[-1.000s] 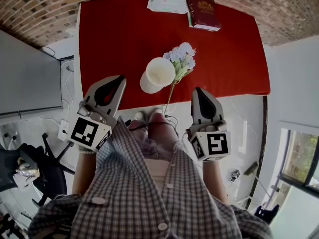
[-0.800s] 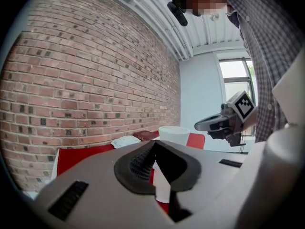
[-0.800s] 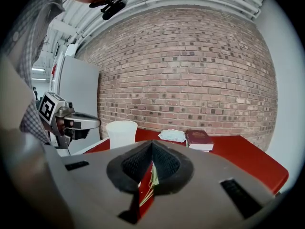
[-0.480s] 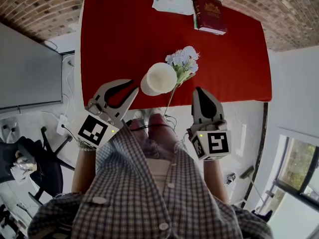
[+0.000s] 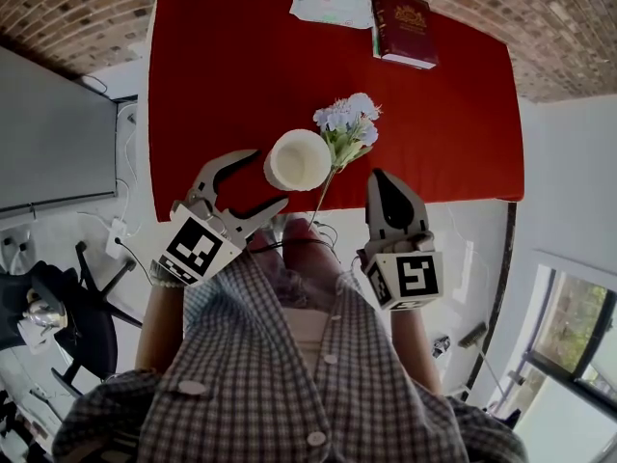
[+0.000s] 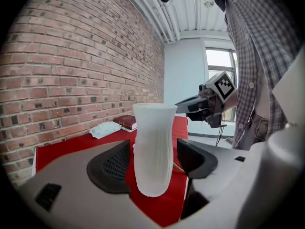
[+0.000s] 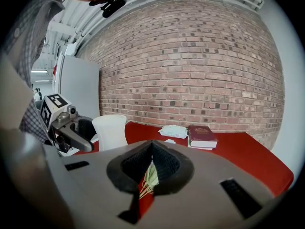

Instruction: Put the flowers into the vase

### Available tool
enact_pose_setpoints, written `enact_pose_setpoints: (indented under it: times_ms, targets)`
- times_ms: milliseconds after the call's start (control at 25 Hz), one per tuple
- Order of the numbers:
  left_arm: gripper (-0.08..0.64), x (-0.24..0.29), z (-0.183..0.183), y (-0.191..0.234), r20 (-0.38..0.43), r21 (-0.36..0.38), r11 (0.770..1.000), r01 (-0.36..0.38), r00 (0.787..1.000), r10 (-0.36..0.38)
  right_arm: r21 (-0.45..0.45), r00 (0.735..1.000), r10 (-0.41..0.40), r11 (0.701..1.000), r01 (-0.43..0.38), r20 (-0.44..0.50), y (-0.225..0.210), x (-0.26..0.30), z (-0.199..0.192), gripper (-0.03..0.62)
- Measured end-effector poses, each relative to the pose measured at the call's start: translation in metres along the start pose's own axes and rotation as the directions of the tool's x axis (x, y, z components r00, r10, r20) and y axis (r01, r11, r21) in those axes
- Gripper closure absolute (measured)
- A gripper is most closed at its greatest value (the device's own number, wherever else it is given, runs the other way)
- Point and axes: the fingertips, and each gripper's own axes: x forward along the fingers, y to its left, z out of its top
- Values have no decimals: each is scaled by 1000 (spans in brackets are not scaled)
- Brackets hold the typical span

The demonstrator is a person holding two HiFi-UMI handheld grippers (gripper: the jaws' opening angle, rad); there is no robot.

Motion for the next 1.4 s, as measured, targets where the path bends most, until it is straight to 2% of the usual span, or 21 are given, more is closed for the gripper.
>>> enact_pose_setpoints:
  times_ms: [200,440,840,1040,1080,1240,1400]
  targets:
    - [224,15,4,-3,11,-1,1000,9,1000,-9,-2,1000,8,1000,-8,-8,-7,5,-3,586]
    - [215,31,3,-4,-3,4,1000,20,1000,-20,-6,999,21,1000,-21,-42,-12,10,-14,586]
    - [216,45,5,-1,-6,1,1000,-4,1000,4,14,982,62,998,-60,-180,-22,29,-55,585]
    - [217,46,7,-1,10,4,1000,-13,1000,13,83,965,122,991,-105,-232,-22,42,-70,580]
    - [218,46,7,-1,14,3,1000,-16,1000,16,105,958,131,989,-108,-254,-23,45,-75,571]
    - [218,46,7,-2,14,2,1000,-23,1000,23,194,913,171,975,-105,-369,-21,56,-98,401]
    - [218,45,6,-1,12,-2,1000,-28,1000,28,286,901,193,955,-80,-390,-22,76,-119,294]
